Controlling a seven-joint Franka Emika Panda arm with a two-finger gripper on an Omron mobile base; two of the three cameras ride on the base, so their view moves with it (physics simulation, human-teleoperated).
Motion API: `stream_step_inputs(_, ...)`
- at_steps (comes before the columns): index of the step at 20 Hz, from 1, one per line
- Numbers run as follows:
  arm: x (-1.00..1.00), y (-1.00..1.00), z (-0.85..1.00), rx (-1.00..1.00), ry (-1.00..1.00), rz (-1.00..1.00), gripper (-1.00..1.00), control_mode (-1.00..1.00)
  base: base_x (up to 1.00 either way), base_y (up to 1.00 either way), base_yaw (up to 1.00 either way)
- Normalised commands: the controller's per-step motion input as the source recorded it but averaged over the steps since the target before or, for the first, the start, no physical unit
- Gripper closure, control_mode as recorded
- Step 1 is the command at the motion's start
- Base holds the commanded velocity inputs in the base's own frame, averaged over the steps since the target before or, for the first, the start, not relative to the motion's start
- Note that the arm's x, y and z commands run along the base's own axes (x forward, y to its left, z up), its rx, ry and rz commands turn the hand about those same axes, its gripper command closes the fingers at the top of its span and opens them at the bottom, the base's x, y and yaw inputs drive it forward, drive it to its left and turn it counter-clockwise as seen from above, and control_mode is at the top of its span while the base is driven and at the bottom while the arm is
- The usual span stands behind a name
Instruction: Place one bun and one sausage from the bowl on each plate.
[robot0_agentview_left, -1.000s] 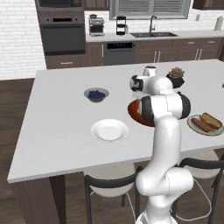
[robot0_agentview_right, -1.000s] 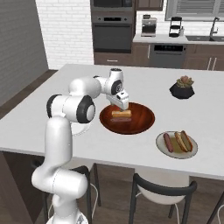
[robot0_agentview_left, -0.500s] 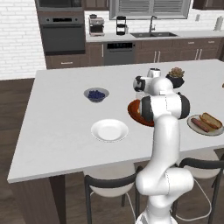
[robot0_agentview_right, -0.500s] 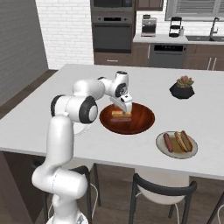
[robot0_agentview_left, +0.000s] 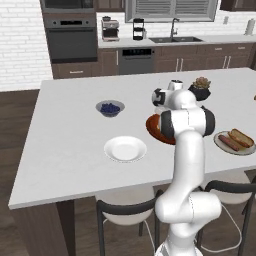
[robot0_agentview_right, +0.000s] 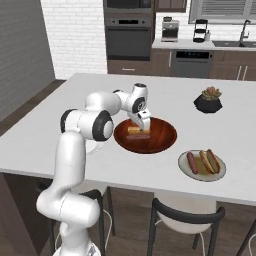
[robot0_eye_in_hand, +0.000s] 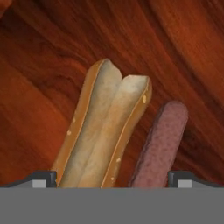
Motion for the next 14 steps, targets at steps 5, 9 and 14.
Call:
stream_step_inputs(5,0.17,0.0,-0.12,0.0,0.0,-0.07,-1.0,-1.0,0.0,0.0,0.0)
stream_step_inputs(9,0.04,0.0,-0.22,0.0,0.0,-0.04,-1.0,-1.0,0.0,0.0,0.0)
stream_step_inputs(14,0.0,0.0,-0.14,0.0,0.0,-0.04,-1.0,-1.0,0.0,0.0,0.0)
